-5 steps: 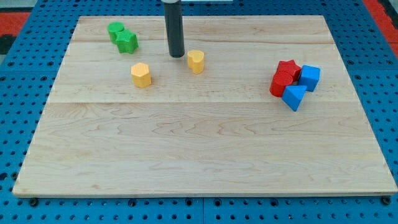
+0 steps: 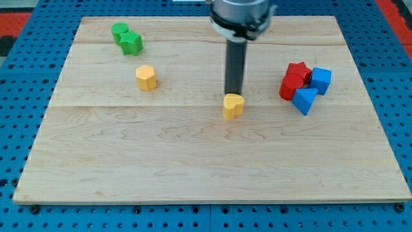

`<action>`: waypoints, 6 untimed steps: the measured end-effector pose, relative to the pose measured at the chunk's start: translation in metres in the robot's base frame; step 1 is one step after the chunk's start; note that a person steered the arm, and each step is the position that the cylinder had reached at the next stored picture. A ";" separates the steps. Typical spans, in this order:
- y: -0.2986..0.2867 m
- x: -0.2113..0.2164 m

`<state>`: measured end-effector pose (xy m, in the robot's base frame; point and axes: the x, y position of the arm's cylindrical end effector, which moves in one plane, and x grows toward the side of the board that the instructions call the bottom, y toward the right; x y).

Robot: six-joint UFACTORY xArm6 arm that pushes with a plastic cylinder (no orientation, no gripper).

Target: Put the yellow heart at the bottom center of the board

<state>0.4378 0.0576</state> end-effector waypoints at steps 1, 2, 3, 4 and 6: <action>-0.021 0.045; -0.028 0.085; -0.018 0.048; 0.026 0.125; -0.043 0.117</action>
